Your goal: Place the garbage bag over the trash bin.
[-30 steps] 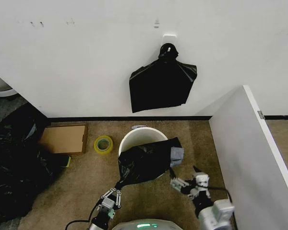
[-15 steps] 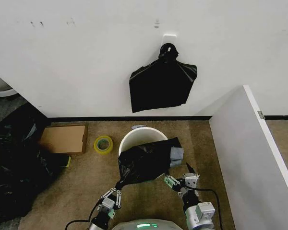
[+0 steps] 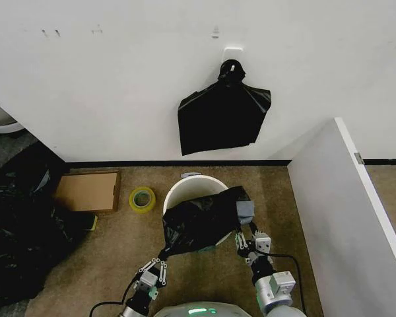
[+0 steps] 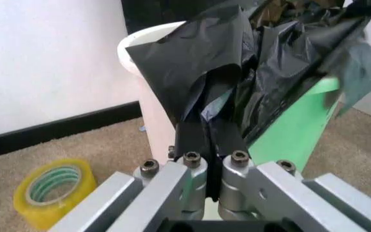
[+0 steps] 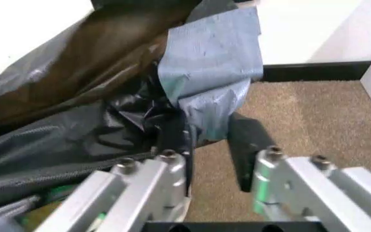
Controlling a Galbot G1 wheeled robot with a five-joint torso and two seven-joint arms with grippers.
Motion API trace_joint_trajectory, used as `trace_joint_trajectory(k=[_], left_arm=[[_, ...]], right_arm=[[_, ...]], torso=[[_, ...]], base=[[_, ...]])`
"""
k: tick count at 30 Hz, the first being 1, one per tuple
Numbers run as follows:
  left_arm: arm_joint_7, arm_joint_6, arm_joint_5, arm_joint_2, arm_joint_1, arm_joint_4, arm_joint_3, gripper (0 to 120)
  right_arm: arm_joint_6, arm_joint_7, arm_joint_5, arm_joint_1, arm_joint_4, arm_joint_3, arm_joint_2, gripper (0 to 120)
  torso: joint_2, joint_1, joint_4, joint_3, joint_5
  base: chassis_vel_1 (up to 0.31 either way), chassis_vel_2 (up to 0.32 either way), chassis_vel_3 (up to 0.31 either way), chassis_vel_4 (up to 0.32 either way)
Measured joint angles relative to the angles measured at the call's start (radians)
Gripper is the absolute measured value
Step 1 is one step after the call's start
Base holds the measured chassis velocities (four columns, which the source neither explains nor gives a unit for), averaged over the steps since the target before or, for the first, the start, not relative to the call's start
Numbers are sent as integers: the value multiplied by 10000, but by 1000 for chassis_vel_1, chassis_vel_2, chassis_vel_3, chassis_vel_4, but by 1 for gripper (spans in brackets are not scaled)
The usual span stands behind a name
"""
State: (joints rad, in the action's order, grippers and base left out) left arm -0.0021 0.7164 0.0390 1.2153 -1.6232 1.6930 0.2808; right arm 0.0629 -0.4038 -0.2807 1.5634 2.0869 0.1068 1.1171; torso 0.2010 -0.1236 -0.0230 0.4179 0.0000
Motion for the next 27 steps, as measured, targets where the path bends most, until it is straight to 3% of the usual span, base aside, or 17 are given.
trace_joint_trajectory(k=[4,17,27], left_arm=[[2,-9,0,-4,2,9,-2,0],[6,-44,-1,-283,30,-132,95,0],[-832,-757,203,53,515,-768,84,0]], right_arm=[[298,192,-13,91,-161,206,-69,0],[469,665,341,1551,-279,554,-834,0],[1343,1789,886,91,-2362,533,-2,0]], torso=[[0,0,1,0,1],[0,0,-1,0,-1],[0,0,2,0,1]], base=[[0,0,0,0],[0,0,0,0],[0,0,0,0]])
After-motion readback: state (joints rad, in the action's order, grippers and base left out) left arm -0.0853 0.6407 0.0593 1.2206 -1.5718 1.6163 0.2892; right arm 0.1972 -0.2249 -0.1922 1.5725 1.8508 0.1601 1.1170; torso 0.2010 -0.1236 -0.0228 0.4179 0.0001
